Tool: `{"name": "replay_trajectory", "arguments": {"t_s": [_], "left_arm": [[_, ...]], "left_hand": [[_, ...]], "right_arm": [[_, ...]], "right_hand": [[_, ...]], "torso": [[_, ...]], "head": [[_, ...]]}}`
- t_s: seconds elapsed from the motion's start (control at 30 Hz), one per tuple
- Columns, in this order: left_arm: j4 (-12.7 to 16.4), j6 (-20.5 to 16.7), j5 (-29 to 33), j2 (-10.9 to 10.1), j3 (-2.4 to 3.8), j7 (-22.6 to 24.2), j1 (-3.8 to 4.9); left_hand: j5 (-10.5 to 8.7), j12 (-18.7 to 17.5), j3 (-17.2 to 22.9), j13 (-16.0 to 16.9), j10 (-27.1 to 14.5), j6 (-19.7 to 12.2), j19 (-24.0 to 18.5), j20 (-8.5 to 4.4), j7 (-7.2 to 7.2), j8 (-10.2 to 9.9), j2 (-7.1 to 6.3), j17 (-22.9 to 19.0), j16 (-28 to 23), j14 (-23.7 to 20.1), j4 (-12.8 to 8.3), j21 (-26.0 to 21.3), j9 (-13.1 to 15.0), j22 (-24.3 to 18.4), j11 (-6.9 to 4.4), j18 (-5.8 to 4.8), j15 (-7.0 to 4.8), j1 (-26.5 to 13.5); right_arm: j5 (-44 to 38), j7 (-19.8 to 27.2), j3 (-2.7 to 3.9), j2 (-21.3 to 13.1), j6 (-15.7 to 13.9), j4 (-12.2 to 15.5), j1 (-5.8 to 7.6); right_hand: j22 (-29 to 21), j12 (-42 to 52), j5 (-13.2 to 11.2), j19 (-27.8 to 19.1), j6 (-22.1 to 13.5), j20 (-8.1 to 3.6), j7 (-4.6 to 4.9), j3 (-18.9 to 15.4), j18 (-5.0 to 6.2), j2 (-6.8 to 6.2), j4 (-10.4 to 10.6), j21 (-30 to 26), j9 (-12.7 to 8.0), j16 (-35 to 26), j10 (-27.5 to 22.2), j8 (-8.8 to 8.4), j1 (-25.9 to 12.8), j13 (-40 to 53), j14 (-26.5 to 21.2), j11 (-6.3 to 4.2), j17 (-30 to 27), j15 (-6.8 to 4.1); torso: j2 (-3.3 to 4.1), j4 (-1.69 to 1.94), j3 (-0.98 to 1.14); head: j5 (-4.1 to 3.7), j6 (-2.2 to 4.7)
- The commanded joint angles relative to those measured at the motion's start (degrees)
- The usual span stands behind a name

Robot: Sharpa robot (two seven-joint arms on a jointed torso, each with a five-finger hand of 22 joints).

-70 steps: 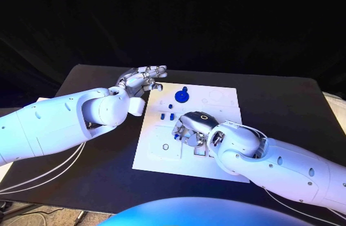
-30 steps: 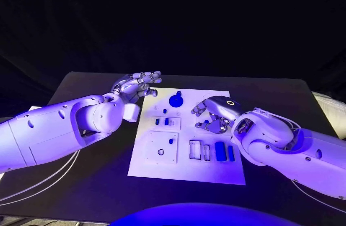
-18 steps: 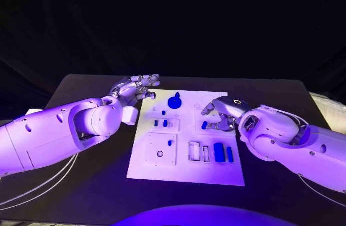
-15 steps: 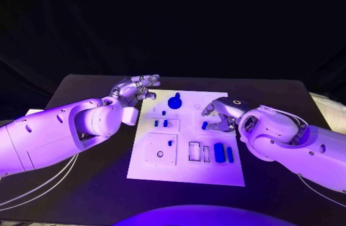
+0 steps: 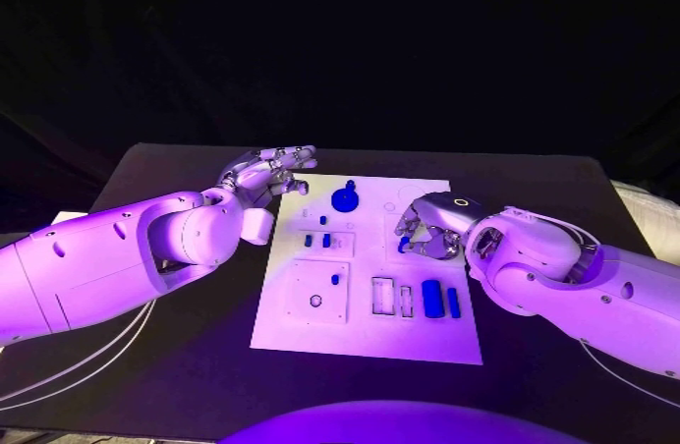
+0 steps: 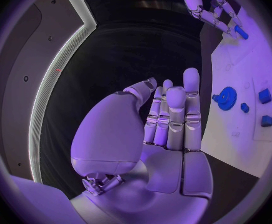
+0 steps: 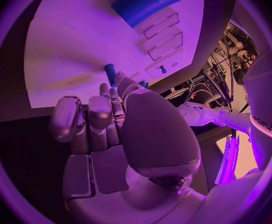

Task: Assemble the parts on the task board

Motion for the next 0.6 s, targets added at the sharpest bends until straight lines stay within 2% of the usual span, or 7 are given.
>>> {"name": "replay_trajectory", "arguments": {"t_s": [0.03, 0.17, 0.37, 0.6], "left_arm": [[0.1, 1.1, -0.2, 0.1, 0.05, 0.0, 0.0], [0.1, 1.1, -0.2, 0.1, 0.05, 0.0, 0.0], [0.1, 1.3, -0.2, 0.1, 0.05, -0.1, 0.0], [-0.1, 1.3, -0.2, 0.1, 0.05, -0.4, 0.0]], "left_hand": [[0.34, 0.2, -0.4, 0.1, -0.5, -0.3, 0.0, 0.33, -0.02, 0.2, 0.22, 0.0, 0.3, 0.1, 0.0, -0.2, -0.1, -0.1, -0.13, 0.6, 0.33, -0.2], [0.34, 0.2, -0.4, 0.1, -0.5, -0.3, 0.0, 0.33, -0.02, 0.2, 0.22, 0.0, 0.3, 0.1, 0.0, -0.2, -0.1, -0.1, -0.13, 0.6, 0.33, -0.2], [0.35, 0.3, -0.4, 0.1, -0.5, -0.3, 0.0, 0.34, -0.02, 0.3, 0.28, 0.1, 0.4, 0.1, -0.1, -0.2, -0.1, -0.1, -0.13, 0.6, 0.33, -0.1], [0.38, 0.5, -0.4, 0.2, -0.6, -0.3, 0.1, 0.35, 0.0, 0.3, 0.49, 0.1, 0.5, 0.1, 0.0, -0.3, -0.1, -0.1, -0.12, 0.61, 0.34, -0.2]], "right_arm": [[-1.1, 1.1, -0.04, 0.3, 1.4, -0.3, -0.06], [-2.0, 0.8, -0.1, 0.7, 1.9, -0.8, -0.15], [-3.2, 0.4, -0.32, 1.7, 3.0, -1.5, -0.53], [-3.8, 0.0, -0.48, 2.1, 3.4, -1.9, -0.72]], "right_hand": [[2.1, 0.6, 0.0, 1.3, 2.3, -0.18, 0.0, 1.4, -0.65, 1.08, -0.4, 1.5, 0.4, 1.7, 2.9, 0.93, 0.6, 0.2, 1.5, -0.4, 1.8, -0.15], [3.6, 0.1, -0.3, 2.0, 3.7, -0.41, 0.03, 3.2, -0.94, 1.52, -1.2, 2.6, 0.5, 2.8, 4.7, 1.25, 1.4, 0.1, 1.7, -0.63, 2.9, -0.32], [3.9, -1.2, -0.4, 1.9, 4.2, -0.45, 0.04, 4.2, -0.96, 0.86, -1.4, 2.9, 0.4, 3.1, 5.6, 0.9, 0.4, 0.0, 1.5, -0.61, 2.9, -0.27], [4.0, -1.7, -0.5, 1.9, 4.5, -0.45, -0.01, 4.6, -0.98, 0.74, -1.2, 3.0, 0.4, 3.3, 6.0, 0.84, -0.3, 0.0, 1.5, -0.64, 3.0, -0.3]], "torso": [[0.0, -0.06, -0.01], [0.0, -0.02, -0.03], [-0.04, 0.05, -0.04], [-0.13, 0.03, -0.11]], "head": [[-0.04, -0.19], [-0.15, -0.29], [-0.03, -0.46], [0.15, -0.65]]}}
